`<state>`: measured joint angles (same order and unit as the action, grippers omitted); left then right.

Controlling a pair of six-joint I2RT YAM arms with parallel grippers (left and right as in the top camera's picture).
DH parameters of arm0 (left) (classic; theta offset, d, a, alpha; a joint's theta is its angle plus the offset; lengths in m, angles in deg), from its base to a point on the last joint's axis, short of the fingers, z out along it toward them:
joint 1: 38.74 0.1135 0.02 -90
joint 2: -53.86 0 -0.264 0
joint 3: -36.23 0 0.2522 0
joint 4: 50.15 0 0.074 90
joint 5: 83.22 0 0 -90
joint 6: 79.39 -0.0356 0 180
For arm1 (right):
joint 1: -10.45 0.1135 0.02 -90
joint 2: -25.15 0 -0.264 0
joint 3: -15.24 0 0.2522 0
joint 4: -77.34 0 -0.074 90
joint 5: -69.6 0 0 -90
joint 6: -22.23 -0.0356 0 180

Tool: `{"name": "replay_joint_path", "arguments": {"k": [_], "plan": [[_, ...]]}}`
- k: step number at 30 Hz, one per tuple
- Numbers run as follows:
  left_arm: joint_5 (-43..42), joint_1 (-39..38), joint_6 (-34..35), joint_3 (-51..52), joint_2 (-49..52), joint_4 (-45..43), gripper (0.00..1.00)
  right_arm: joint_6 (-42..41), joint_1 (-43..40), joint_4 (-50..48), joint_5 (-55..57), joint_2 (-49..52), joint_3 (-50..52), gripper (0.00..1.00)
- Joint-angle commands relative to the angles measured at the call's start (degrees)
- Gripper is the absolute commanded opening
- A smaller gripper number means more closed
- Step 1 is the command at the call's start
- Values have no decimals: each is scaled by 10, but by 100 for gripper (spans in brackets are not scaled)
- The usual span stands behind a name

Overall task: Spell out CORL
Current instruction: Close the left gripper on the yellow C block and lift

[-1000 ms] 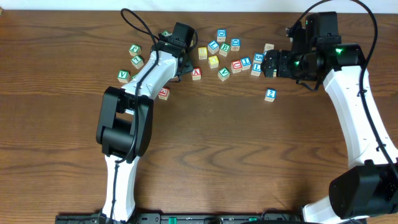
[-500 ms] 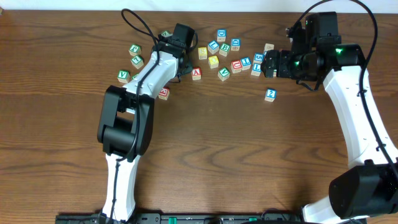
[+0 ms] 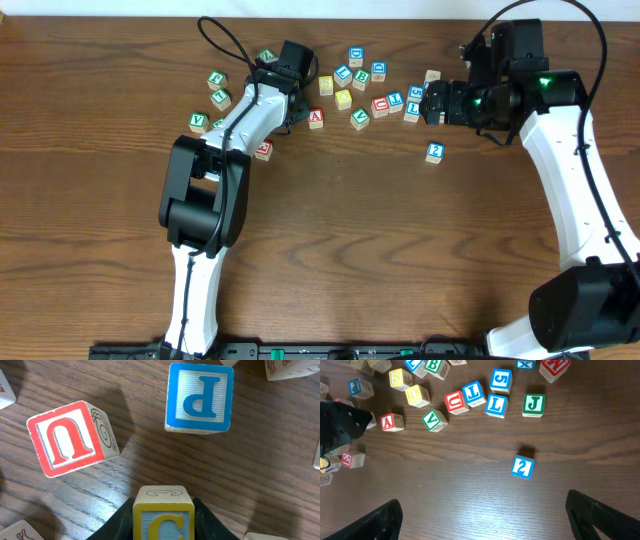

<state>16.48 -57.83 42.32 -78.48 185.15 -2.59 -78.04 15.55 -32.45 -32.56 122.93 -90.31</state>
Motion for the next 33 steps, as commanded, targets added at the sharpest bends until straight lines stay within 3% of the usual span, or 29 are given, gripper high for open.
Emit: {"name": "replay_joint_path", "arguments": {"k": [1, 16, 26, 33], "plan": [[16, 2, -6, -1, 2, 0, 27, -4, 3, 2, -2, 2, -9, 99], [8, 1, -68, -1, -87, 37, 27, -4, 3, 2, -2, 2, -9, 99], [-139, -4, -118, 0, -114, 160, 27, -4, 3, 1, -2, 2, -9, 99], [-138, -19, -148, 38, -114, 214, 27, -4, 2, 0, -2, 2, -9, 99]]}}
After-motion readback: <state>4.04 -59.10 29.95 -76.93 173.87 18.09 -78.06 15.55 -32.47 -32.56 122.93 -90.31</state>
